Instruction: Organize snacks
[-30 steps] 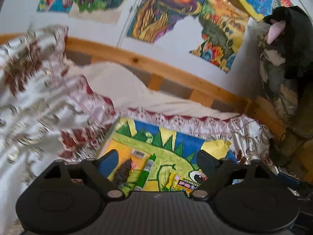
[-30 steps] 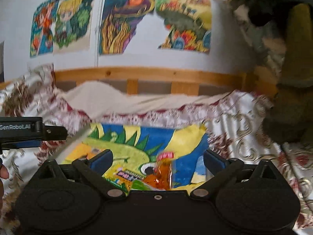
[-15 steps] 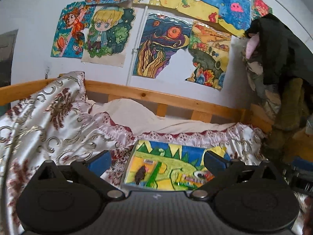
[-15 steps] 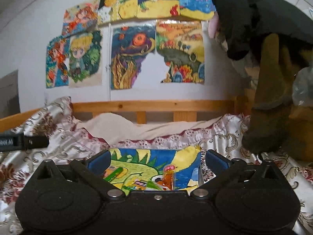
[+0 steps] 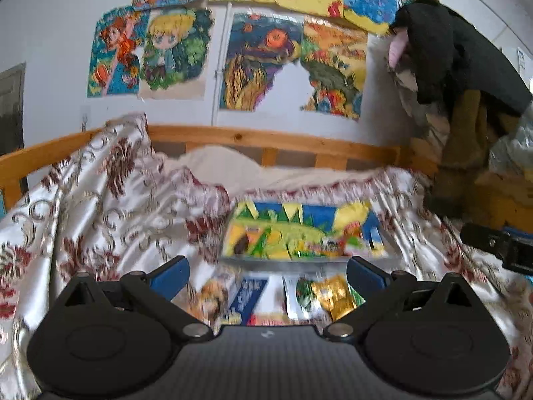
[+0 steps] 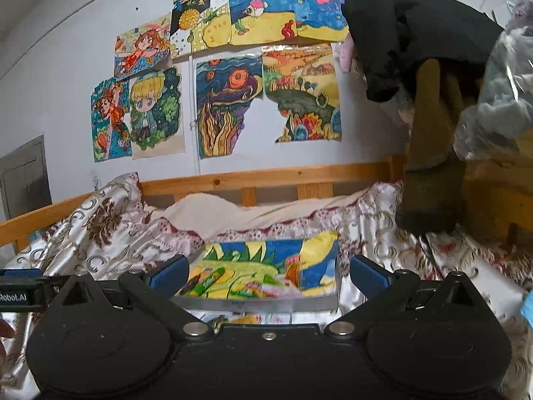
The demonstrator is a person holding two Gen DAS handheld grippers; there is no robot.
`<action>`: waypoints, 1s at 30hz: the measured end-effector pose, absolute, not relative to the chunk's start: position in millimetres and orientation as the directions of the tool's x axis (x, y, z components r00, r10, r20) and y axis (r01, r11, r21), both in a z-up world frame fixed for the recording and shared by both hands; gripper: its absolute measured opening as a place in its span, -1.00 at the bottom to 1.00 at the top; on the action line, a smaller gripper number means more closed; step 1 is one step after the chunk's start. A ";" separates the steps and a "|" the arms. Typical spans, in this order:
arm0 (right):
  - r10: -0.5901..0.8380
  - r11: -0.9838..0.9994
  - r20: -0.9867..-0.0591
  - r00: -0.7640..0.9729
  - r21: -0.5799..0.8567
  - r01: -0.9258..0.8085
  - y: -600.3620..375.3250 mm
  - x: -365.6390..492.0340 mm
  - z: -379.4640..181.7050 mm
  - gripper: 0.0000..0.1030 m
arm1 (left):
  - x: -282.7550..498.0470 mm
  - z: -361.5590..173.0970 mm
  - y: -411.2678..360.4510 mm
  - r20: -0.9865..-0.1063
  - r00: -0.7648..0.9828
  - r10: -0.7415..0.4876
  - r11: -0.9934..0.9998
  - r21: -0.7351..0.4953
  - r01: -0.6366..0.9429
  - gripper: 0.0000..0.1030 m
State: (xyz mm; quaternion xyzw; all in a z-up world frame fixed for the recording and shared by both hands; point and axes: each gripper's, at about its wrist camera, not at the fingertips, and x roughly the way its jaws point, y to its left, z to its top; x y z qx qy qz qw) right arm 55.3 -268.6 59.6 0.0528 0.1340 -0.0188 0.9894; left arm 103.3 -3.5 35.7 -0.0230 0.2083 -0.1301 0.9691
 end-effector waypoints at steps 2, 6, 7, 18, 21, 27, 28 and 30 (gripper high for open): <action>-0.030 0.994 -0.287 0.957 0.090 0.058 -265.8 48.5 57.3 0.99 | 97.3 30.2 -1.2 -0.434 0.858 -0.274 0.962 -0.119 0.247 0.99; -0.037 0.993 -0.328 0.944 0.093 0.071 -262.6 38.1 52.8 0.99 | 86.6 25.5 1.7 -0.468 0.848 -0.250 0.968 -0.115 0.222 0.99; -0.036 0.993 -0.335 0.942 0.096 0.073 -261.9 35.6 51.8 0.99 | 84.6 25.0 1.9 -0.473 0.846 -0.246 0.969 -0.113 0.218 0.99; -0.023 0.994 -0.433 0.901 0.086 0.066 -250.3 17.3 42.9 0.99 | 62.6 13.0 0.7 -0.560 0.809 -0.179 0.982 -0.049 0.183 0.99; -0.020 0.995 -0.445 0.895 0.083 0.063 -248.0 15.3 41.2 0.99 | 57.9 11.4 0.8 -0.570 0.805 -0.165 0.984 -0.039 0.174 0.99; -0.015 0.998 -0.481 0.876 0.053 0.047 -241.8 14.0 37.7 0.99 | 51.0 11.0 2.4 -0.574 0.804 -0.153 0.986 -0.033 0.164 0.99; -0.014 0.998 -0.485 0.874 0.046 0.041 -240.2 13.6 37.1 0.99 | 50.8 11.2 3.3 -0.574 0.805 -0.151 0.986 -0.033 0.161 0.99; -0.010 0.999 -0.492 0.871 0.036 0.032 -237.6 13.5 36.4 0.99 | 49.7 11.8 4.2 -0.576 0.805 -0.139 0.989 -0.035 0.146 0.99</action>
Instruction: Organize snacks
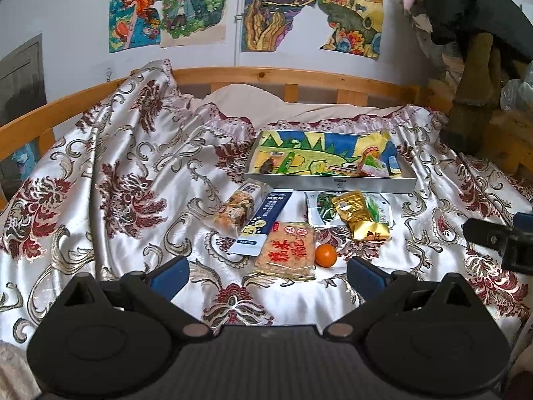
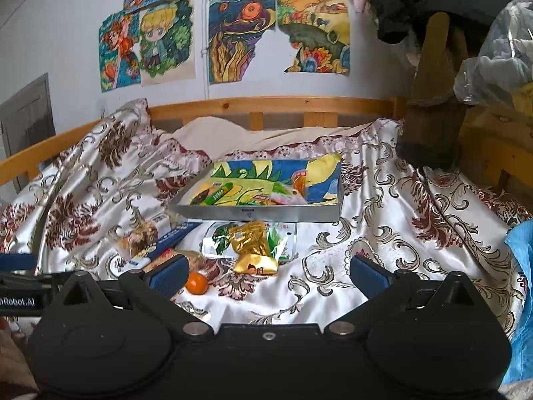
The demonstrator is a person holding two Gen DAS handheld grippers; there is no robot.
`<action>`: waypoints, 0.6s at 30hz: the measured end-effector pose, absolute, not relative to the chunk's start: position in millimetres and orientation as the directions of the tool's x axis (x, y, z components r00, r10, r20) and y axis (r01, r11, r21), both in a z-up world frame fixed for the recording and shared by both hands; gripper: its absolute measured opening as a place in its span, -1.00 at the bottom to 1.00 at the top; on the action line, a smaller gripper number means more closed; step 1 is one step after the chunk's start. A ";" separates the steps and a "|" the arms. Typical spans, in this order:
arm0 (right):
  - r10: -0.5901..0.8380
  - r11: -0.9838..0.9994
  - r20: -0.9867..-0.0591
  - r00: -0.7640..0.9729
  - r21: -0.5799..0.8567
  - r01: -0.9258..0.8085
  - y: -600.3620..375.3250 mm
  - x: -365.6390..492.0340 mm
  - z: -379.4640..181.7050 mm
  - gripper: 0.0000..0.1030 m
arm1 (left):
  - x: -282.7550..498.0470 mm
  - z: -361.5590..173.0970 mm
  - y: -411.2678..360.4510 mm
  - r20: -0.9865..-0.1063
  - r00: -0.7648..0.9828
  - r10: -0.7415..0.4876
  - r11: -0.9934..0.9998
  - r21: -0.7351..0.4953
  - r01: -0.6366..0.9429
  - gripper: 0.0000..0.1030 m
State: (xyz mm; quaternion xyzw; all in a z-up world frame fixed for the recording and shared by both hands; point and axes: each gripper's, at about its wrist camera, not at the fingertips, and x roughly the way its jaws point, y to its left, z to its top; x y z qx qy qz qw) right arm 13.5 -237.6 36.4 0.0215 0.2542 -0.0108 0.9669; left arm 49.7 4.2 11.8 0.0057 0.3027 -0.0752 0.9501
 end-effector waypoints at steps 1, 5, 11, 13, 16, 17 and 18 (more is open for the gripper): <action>-0.008 0.999 -0.498 0.867 0.032 0.027 -236.6 13.4 35.4 0.99 | 49.7 11.7 4.7 -0.578 0.805 -0.134 0.990 -0.035 0.139 0.99; -0.006 1.000 -0.515 0.857 0.010 0.013 -232.2 14.3 33.4 0.99 | 50.4 11.5 7.2 -0.585 0.802 -0.121 0.992 -0.040 0.121 0.99; 0.001 1.000 -0.525 0.851 0.005 0.001 -230.3 15.0 31.9 0.99 | 50.0 10.9 7.9 -0.593 0.799 -0.099 0.994 -0.028 0.102 0.99; 0.002 1.000 -0.534 0.846 0.002 -0.001 -229.8 15.7 30.9 0.99 | 50.1 10.5 7.1 -0.603 0.793 -0.090 0.995 -0.021 0.096 0.99; 0.004 1.000 -0.534 0.845 0.001 -0.004 -229.0 15.2 30.9 0.99 | 51.7 12.1 4.5 -0.617 0.784 -0.070 0.996 0.002 0.090 0.99; 0.007 1.000 -0.534 0.845 0.003 -0.006 -229.1 15.6 30.8 0.99 | 52.6 13.0 4.0 -0.617 0.784 -0.067 0.996 0.007 0.091 0.99; 0.008 1.000 -0.534 0.845 0.005 -0.007 -228.9 16.0 30.7 0.99 | 53.8 14.2 3.6 -0.619 0.783 -0.067 0.996 0.011 0.094 0.99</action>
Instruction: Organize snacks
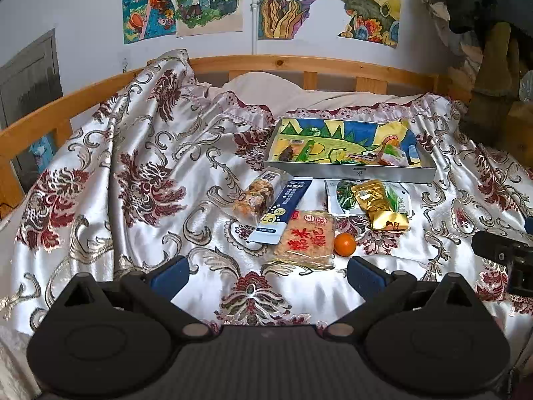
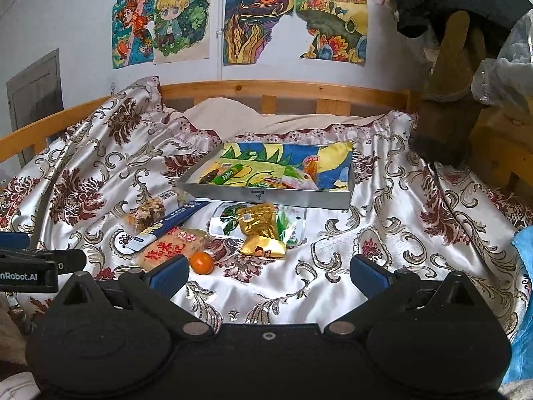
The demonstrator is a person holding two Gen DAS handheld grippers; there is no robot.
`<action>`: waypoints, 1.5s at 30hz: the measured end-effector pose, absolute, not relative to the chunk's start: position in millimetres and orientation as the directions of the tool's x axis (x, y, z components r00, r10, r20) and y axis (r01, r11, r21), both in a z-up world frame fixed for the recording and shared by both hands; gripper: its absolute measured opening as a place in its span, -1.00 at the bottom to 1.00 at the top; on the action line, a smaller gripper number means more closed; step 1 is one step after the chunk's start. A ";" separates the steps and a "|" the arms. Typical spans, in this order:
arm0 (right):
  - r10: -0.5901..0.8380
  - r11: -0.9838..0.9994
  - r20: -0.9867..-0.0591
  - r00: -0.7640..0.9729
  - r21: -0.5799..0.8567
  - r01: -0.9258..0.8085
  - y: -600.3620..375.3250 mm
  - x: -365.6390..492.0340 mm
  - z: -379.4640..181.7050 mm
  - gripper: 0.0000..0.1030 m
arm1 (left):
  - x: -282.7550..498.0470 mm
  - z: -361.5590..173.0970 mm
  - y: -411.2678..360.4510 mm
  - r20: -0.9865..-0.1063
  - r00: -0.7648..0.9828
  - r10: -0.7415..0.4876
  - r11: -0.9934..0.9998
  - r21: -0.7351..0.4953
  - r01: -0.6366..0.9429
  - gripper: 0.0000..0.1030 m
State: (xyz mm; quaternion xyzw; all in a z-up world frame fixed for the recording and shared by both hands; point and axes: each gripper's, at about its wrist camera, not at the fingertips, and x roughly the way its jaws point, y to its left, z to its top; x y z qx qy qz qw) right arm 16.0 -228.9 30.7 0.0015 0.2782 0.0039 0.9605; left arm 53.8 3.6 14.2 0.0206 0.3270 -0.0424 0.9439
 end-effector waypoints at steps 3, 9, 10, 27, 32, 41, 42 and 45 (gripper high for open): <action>0.012 1.000 -0.543 0.840 0.013 -0.006 -228.9 17.7 30.5 0.99 | 59.0 17.9 4.1 -0.627 0.776 -0.069 0.995 0.015 0.100 0.99; 0.042 0.999 -0.557 0.829 0.020 -0.037 -227.0 20.4 30.7 0.99 | 79.2 19.8 14.7 -0.684 0.725 -0.076 0.996 -0.021 0.085 0.99; 0.048 0.999 -0.561 0.827 0.016 -0.047 -225.2 21.4 30.3 0.99 | 83.6 19.4 17.3 -0.694 0.715 -0.079 0.996 -0.028 0.082 0.99; 0.093 0.992 -0.627 0.773 -0.013 -0.129 -204.3 68.9 13.0 0.99 | 170.7 -0.7 24.9 -0.768 0.630 -0.115 0.990 -0.040 0.132 0.99; 0.109 0.985 -0.613 0.782 -0.041 -0.170 -195.1 79.8 8.6 0.99 | 176.9 -8.7 33.4 -0.791 0.600 -0.120 0.992 -0.073 0.102 0.99; 0.120 0.912 -0.637 0.761 -0.232 -0.338 -169.4 100.0 -7.7 0.99 | 191.5 -17.6 38.9 -0.804 0.565 -0.184 0.983 -0.136 0.127 0.99; 0.119 0.896 -0.635 0.763 -0.263 -0.358 -169.0 102.1 -9.4 0.99 | 195.2 -20.2 37.9 -0.807 0.555 -0.202 0.979 -0.150 0.139 0.99; 0.120 0.859 -0.626 0.771 -0.324 -0.396 -172.1 110.3 -13.1 0.99 | 207.5 -27.7 34.1 -0.811 0.537 -0.232 0.972 -0.171 0.162 0.99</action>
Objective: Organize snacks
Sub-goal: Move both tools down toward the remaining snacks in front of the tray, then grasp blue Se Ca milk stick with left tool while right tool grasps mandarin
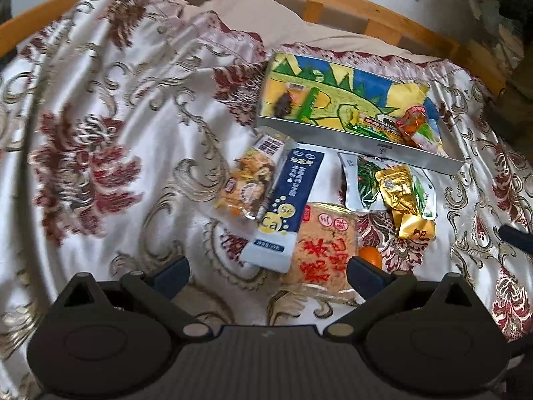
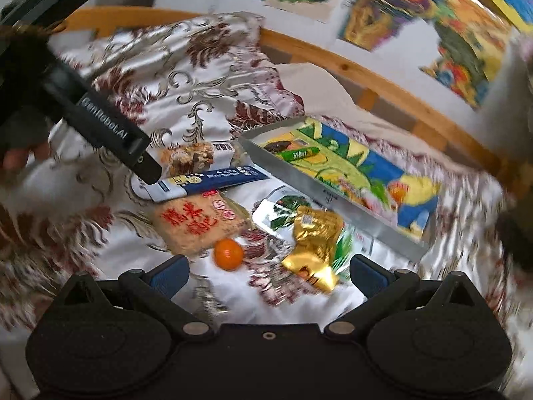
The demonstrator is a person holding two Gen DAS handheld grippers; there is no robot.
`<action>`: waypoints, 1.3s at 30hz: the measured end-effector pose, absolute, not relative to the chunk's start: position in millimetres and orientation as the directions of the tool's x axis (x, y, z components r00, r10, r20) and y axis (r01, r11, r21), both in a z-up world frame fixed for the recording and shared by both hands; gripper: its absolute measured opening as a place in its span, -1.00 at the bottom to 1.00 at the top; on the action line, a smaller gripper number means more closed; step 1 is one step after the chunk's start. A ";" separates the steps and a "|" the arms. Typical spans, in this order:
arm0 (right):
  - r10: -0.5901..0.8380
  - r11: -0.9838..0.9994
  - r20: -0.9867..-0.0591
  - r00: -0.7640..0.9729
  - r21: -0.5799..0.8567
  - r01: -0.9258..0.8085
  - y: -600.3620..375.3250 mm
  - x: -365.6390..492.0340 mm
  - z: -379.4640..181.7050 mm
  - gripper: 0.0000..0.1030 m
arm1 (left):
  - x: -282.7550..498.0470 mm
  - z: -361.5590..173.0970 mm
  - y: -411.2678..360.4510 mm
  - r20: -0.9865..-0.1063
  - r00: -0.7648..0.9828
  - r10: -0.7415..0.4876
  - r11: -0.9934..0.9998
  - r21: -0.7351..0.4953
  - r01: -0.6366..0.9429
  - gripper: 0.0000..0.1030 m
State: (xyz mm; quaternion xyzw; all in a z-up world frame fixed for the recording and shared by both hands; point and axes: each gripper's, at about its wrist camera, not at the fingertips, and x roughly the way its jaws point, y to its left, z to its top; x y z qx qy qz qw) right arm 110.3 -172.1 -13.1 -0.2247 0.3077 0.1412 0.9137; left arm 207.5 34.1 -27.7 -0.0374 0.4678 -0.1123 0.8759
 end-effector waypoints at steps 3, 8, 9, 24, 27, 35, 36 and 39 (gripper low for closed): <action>0.136 0.851 -0.624 0.769 -0.324 -0.413 -178.0 121.6 -18.3 0.99 | 217.1 -37.0 32.4 -0.812 0.524 -0.258 0.965 -0.188 0.183 0.99; 0.187 0.877 -0.658 0.730 -0.223 -0.425 -178.5 139.5 -31.6 0.97 | 233.6 -50.6 29.2 -0.831 0.486 -0.270 0.961 -0.205 0.184 0.99; 0.191 0.877 -0.663 0.724 -0.216 -0.429 -176.9 141.6 -33.9 0.96 | 236.4 -52.9 27.8 -0.832 0.483 -0.272 0.961 -0.204 0.189 0.99; 0.234 0.884 -0.720 0.653 -0.122 -0.451 -163.7 166.0 -63.1 0.50 | 253.9 -68.1 25.1 -0.829 0.464 -0.312 0.947 -0.233 0.221 0.52; 0.227 0.882 -0.730 0.644 -0.128 -0.455 -158.3 170.2 -70.3 0.34 | 258.6 -70.9 23.8 -0.837 0.456 -0.303 0.950 -0.226 0.218 0.43; 0.202 0.886 -0.736 0.647 -0.145 -0.441 -154.7 177.4 -77.1 0.03 | 263.7 -75.2 18.3 -0.840 0.451 -0.301 0.948 -0.214 0.235 0.04; 0.204 0.885 -0.738 0.643 -0.142 -0.444 -154.6 177.9 -77.5 -0.04 | 263.5 -74.8 18.8 -0.841 0.449 -0.304 0.948 -0.219 0.232 0.00; 0.211 0.882 -0.747 0.630 -0.132 -0.452 -154.2 178.9 -78.5 -0.34 | 261.7 -73.4 17.8 -0.843 0.440 -0.308 0.946 -0.225 0.231 -0.11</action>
